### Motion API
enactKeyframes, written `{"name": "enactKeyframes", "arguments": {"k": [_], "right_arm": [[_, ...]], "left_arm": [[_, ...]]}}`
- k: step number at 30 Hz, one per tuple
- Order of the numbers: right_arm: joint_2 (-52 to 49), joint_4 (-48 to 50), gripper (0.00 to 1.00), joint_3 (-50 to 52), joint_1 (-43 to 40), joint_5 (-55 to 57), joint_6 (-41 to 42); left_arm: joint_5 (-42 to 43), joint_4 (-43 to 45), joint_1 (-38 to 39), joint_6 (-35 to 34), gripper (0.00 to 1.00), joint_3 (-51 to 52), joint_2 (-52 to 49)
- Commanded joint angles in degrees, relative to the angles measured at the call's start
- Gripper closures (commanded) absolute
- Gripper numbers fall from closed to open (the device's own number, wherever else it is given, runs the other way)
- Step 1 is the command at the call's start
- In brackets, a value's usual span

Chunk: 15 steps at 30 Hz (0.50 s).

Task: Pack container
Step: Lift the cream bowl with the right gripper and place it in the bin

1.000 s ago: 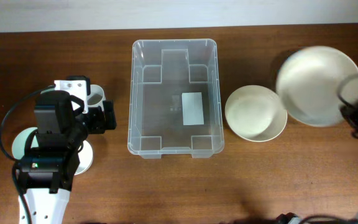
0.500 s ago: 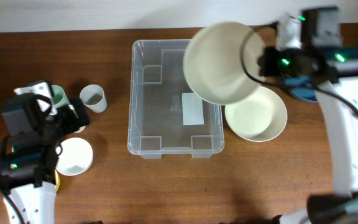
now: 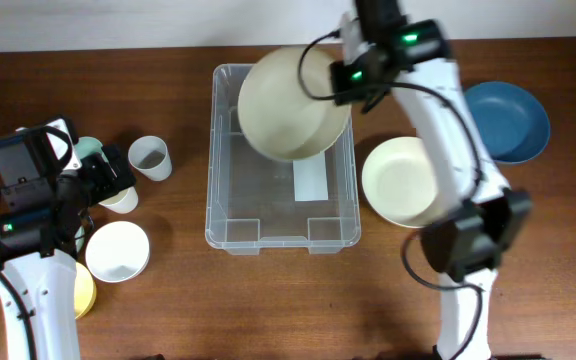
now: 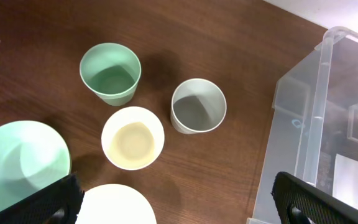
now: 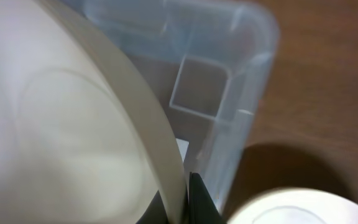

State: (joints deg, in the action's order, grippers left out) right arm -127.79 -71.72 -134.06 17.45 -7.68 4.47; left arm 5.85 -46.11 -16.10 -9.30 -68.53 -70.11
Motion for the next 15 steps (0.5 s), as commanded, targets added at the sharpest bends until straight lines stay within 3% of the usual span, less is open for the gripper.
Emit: {"name": "enactKeyframes", "arguments": {"k": [1, 9, 15], "right_arm": [[-4.22, 0.63, 0.96, -1.31, 2.21, 3.69, 0.22], [-8.57, 6.75, 0.96, -1.27, 3.15, 4.74, 0.22], [-8.57, 8.74, 0.84, -1.27, 3.15, 5.03, 0.2]], "left_arm": [[0.85, 0.02, -0.2, -0.5, 0.01, -1.53, 0.04], [0.85, -0.04, -0.2, -0.5, 0.0, -1.53, 0.04], [0.85, -0.04, -0.2, -0.5, 0.0, -1.53, 0.04]]}}
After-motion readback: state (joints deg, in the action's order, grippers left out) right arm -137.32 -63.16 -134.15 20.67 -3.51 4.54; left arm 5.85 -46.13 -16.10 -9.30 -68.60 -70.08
